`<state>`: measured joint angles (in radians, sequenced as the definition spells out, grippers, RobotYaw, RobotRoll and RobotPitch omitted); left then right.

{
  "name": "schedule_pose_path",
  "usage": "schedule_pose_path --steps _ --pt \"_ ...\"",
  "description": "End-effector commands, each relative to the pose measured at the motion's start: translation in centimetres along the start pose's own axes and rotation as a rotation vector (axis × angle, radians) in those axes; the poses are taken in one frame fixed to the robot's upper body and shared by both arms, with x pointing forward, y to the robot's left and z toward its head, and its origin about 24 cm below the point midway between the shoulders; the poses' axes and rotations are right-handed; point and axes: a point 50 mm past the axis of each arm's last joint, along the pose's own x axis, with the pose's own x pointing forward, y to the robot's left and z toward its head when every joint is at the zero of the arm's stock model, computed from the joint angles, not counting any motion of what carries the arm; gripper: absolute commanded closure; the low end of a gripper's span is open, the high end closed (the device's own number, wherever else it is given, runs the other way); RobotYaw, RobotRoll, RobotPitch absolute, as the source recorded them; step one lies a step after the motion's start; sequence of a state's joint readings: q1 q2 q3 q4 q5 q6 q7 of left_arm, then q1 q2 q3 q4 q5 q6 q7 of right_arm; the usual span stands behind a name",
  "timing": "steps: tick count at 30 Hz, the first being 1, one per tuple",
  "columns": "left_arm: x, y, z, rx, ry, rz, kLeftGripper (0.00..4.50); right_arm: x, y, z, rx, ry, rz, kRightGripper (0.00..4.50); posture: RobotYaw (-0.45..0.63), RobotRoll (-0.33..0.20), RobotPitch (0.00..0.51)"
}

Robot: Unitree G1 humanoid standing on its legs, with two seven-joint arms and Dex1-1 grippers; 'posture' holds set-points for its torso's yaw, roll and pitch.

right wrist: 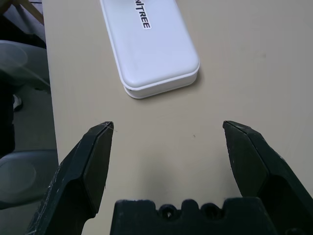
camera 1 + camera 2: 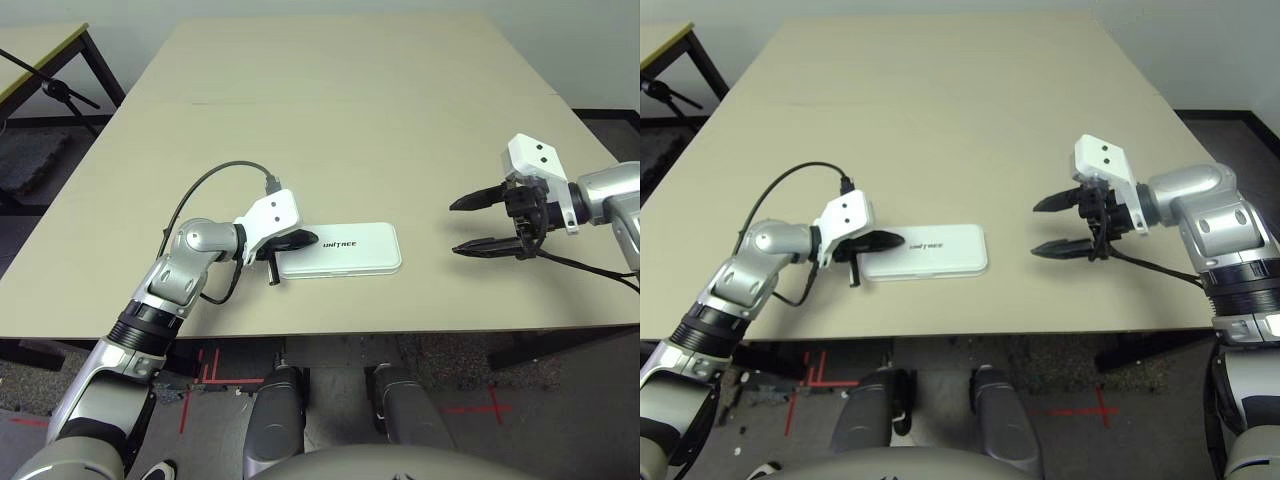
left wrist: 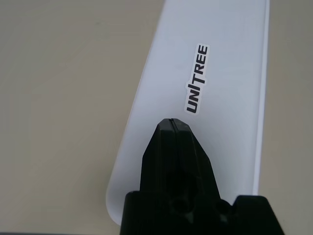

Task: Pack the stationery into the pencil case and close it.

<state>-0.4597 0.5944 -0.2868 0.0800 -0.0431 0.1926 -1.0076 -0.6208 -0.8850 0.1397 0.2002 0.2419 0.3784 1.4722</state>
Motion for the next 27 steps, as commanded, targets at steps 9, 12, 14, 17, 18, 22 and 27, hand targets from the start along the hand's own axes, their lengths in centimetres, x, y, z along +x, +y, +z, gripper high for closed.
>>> schedule_pose_path --steps 9,12,14,17,18,22,27 --pt "-1.7 3.1 0.4 -0.288 -0.266 0.298 1.2 1.2 -1.7 0.9 0.052 -0.363 -0.202 0.0 -0.01 0.0 0.124" --pt "-3.2 4.7 -0.5 -0.397 -0.342 0.492 0.06 1.7 -2.4 0.5 0.128 -0.459 -0.324 0.0 -0.01 0.0 0.125" --pt "-4.3 5.7 -1.3 -0.429 -0.338 0.618 0.02 1.9 -3.2 0.2 0.177 -0.527 -0.435 0.0 -0.01 0.0 0.125" --pt "-6.3 7.3 -3.1 -0.464 -0.303 0.847 0.02 1.7 -4.7 -0.8 0.261 -0.601 -0.697 0.0 0.0 0.0 0.126" --pt "-6.9 7.8 -3.6 -0.472 -0.293 0.913 0.02 1.6 -5.1 -1.3 0.29 -0.612 -0.774 0.0 0.0 0.0 0.127" --pt "-9.5 9.1 -5.2 -0.492 -0.279 1.156 0.02 1.0 -6.5 -3.5 0.369 -0.575 -1.057 0.0 0.0 0.0 0.13" --pt "-10.7 9.5 -6.1 -0.499 -0.297 1.291 0.02 0.1 -7.2 -5.6 0.453 -0.569 -1.333 0.0 0.0 0.0 0.131"
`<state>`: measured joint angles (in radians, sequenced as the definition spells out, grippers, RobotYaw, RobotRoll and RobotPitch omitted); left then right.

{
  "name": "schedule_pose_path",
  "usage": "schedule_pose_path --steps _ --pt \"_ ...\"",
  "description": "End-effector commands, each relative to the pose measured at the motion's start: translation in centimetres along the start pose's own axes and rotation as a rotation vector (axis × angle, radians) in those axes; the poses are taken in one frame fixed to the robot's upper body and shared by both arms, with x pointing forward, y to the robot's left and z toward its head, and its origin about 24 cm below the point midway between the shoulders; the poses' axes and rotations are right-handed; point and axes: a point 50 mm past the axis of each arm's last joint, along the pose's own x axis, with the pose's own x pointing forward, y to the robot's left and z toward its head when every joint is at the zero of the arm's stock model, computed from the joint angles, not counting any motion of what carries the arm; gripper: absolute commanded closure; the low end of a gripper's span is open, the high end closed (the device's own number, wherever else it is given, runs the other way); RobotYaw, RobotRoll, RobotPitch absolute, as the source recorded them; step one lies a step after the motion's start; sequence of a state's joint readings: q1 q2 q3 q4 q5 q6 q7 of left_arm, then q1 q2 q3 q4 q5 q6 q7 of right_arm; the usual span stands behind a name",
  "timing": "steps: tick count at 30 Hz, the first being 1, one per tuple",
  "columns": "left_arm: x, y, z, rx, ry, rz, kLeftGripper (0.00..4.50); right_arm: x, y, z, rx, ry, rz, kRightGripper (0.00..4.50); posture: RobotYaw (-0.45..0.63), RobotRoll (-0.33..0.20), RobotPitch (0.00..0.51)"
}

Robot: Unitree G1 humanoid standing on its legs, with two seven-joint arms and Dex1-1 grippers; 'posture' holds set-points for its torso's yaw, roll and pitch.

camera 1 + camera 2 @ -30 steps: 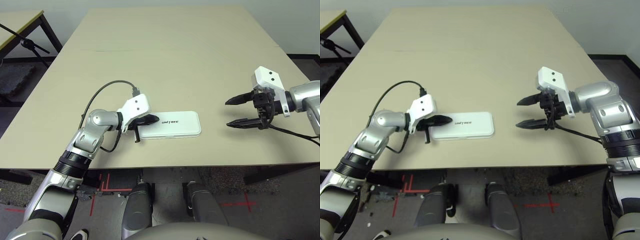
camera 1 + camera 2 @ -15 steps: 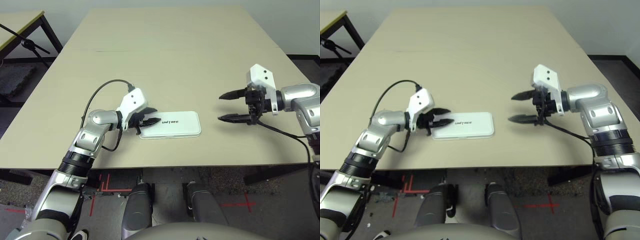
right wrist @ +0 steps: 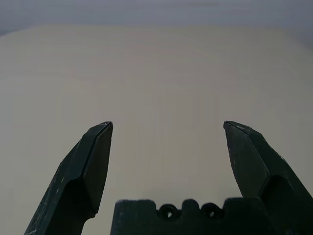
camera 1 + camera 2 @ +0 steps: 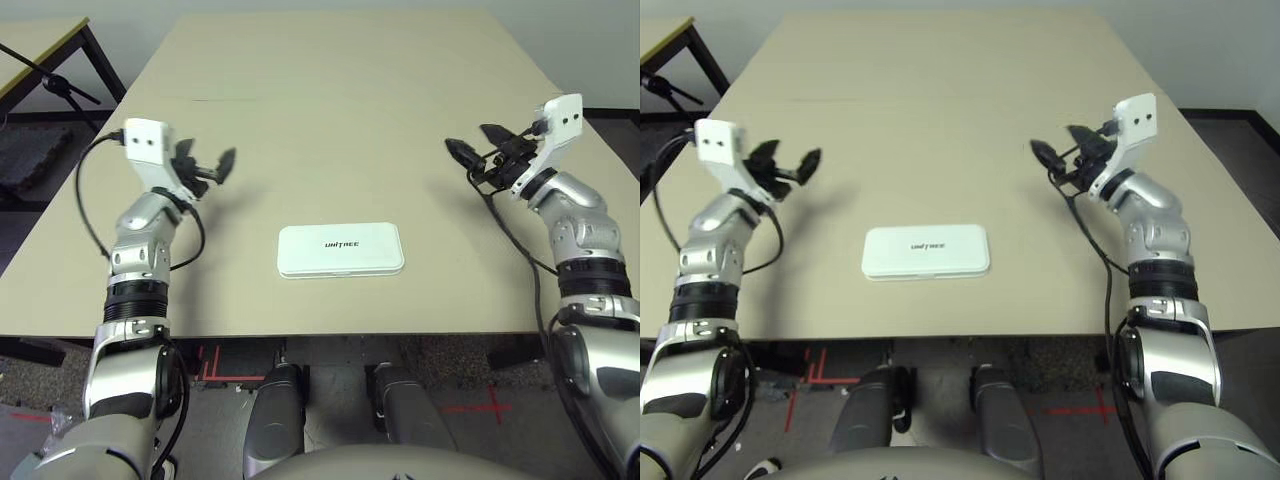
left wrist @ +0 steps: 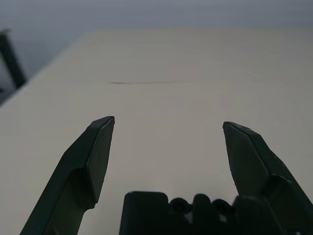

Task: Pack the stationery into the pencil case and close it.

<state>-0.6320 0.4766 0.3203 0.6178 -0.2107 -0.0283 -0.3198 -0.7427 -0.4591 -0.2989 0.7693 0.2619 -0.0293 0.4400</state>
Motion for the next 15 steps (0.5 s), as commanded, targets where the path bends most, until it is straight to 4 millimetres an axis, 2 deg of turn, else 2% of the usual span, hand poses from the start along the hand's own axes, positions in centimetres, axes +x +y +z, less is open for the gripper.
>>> schedule_pose_path --steps 1,7,15 --pt "0.0 0.6 -0.3 0.0 -0.015 0.066 0.02 -0.3 -1.4 -0.8 -0.014 -0.013 -0.178 0.0 0.0 0.0 0.131" --pt "-0.2 0.8 -0.9 -0.006 -0.016 0.1 0.02 -0.9 -3.1 -1.3 -0.045 -0.013 -0.341 0.0 -0.01 0.0 0.134" --pt "-0.4 0.6 -1.3 -0.004 -0.012 0.103 0.02 -0.9 -3.4 -1.4 -0.047 -0.003 -0.35 0.0 -0.01 0.0 0.14"
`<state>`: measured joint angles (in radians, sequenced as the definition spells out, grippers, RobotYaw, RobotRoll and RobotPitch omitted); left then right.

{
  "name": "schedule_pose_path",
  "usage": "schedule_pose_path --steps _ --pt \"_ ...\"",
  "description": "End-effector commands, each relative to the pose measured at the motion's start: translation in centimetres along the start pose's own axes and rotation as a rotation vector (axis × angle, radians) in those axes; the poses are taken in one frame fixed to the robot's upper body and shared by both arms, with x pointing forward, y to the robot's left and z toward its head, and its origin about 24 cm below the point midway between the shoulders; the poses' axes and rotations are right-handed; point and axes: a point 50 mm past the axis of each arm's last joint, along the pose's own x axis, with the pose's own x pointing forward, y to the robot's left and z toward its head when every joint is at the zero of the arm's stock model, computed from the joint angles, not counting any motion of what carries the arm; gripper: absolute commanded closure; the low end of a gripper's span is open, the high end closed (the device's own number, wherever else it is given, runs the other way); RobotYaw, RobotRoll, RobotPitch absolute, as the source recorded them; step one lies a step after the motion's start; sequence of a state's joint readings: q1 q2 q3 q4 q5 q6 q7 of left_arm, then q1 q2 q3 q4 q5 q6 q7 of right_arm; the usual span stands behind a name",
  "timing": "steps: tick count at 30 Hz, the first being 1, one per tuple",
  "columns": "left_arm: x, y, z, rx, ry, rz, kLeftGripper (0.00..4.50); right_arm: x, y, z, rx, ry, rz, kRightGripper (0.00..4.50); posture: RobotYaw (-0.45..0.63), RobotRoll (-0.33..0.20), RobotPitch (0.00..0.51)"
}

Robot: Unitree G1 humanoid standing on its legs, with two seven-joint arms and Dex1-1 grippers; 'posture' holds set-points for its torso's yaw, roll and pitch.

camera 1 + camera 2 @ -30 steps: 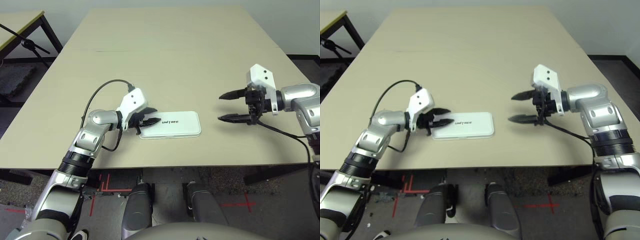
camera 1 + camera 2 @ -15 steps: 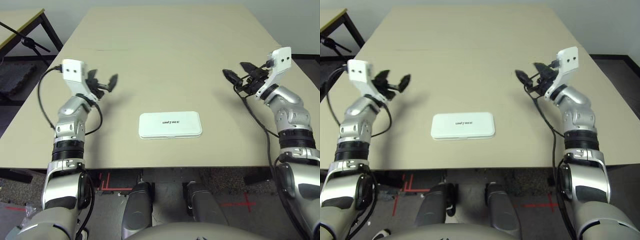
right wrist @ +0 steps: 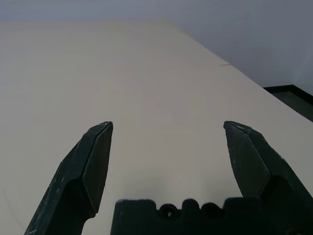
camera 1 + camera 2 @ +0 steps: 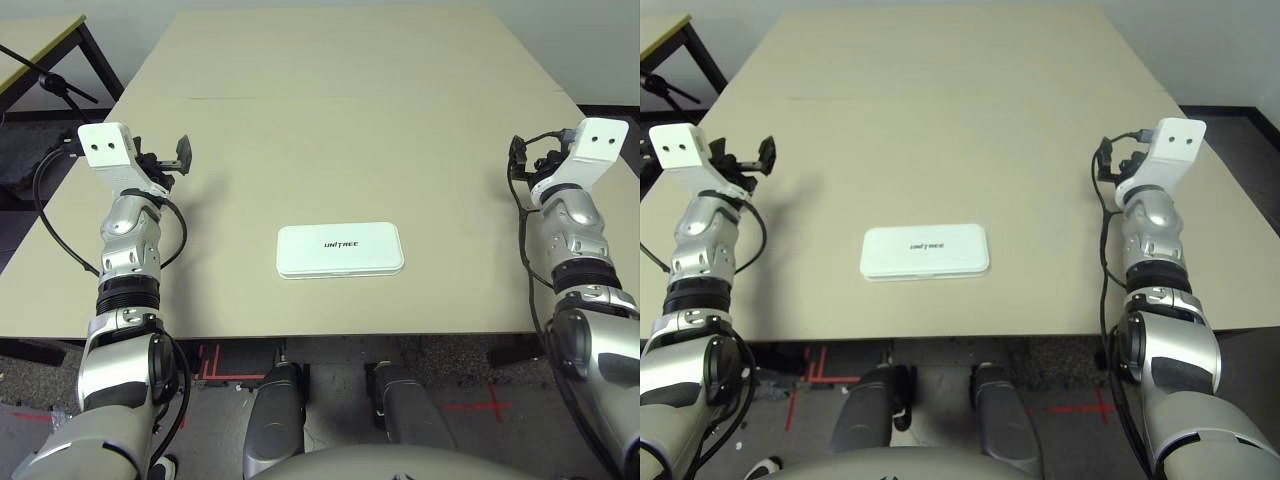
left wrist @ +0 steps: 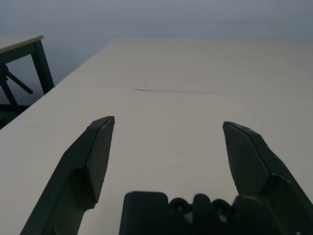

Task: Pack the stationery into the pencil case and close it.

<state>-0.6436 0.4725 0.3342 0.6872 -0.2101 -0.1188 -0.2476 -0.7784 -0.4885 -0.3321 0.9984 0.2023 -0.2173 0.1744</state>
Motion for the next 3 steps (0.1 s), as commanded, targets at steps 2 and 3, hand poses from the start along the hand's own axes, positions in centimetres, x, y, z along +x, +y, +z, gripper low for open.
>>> schedule_pose_path --steps 2,3 --pt "-0.42 -0.12 -0.94 0.001 0.025 0.008 0.02 0.17 -0.09 0.1 0.003 0.0 -0.004 0.0 -0.01 0.0 0.14" --pt "-0.42 -0.14 -0.96 0.001 0.025 0.008 0.02 0.18 -0.05 0.09 0.002 0.0 -0.002 0.0 -0.01 0.0 0.14"
